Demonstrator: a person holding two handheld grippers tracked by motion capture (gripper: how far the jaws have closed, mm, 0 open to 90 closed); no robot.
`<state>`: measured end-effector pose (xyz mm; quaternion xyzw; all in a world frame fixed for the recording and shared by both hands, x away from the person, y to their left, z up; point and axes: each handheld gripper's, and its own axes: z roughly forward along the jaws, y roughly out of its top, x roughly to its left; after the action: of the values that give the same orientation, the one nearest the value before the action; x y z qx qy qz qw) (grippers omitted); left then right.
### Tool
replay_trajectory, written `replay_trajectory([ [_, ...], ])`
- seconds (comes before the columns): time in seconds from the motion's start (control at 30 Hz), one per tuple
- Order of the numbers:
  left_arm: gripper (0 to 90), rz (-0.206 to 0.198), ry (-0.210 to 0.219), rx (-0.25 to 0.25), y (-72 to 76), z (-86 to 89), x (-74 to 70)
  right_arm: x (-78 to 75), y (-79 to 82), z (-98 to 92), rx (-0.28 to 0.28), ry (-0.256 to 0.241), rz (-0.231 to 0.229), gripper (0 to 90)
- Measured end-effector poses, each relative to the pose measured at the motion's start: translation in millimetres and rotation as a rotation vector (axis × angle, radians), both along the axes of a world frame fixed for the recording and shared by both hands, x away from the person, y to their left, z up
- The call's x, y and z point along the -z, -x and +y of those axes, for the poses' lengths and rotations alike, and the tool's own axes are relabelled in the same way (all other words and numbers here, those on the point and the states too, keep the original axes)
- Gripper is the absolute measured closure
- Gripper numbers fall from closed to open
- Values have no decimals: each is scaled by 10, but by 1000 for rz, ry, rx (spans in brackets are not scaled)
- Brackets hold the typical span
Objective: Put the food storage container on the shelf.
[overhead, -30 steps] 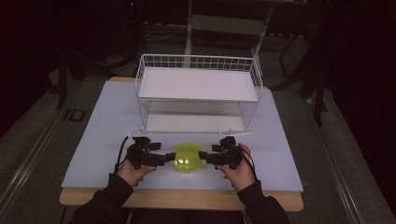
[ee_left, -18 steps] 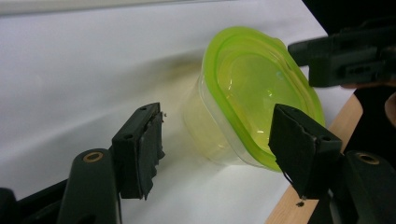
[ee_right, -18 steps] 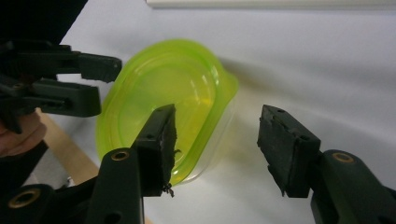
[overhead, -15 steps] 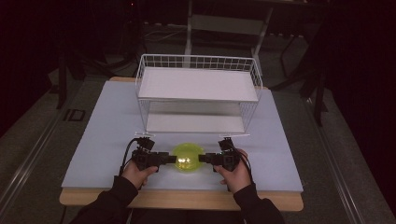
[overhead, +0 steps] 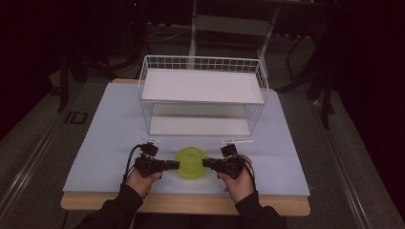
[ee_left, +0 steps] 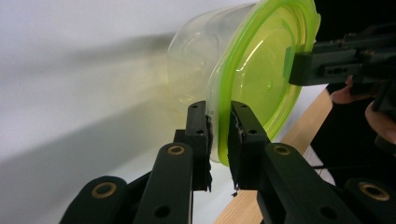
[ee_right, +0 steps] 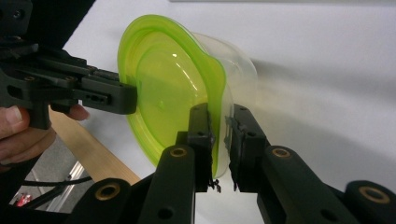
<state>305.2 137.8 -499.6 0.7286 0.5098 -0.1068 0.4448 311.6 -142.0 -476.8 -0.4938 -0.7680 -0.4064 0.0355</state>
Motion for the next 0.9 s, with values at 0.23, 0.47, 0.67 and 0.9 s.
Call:
replay_trajectory([
  [0.23,812,-26,19,-33,2,6,-264,-219,-1,1,5,-3,-67,800],
  [0.47,813,-66,17,-42,-49,-8,-587,-493,-44,-23,16,-29,-119,800],
  [0.67,814,-112,29,-53,-127,0,-935,-822,-105,-32,24,-52,-176,800],
  [0.9,814,-143,23,-70,-285,-4,-1327,-1204,-248,-14,50,-63,-225,800],
])
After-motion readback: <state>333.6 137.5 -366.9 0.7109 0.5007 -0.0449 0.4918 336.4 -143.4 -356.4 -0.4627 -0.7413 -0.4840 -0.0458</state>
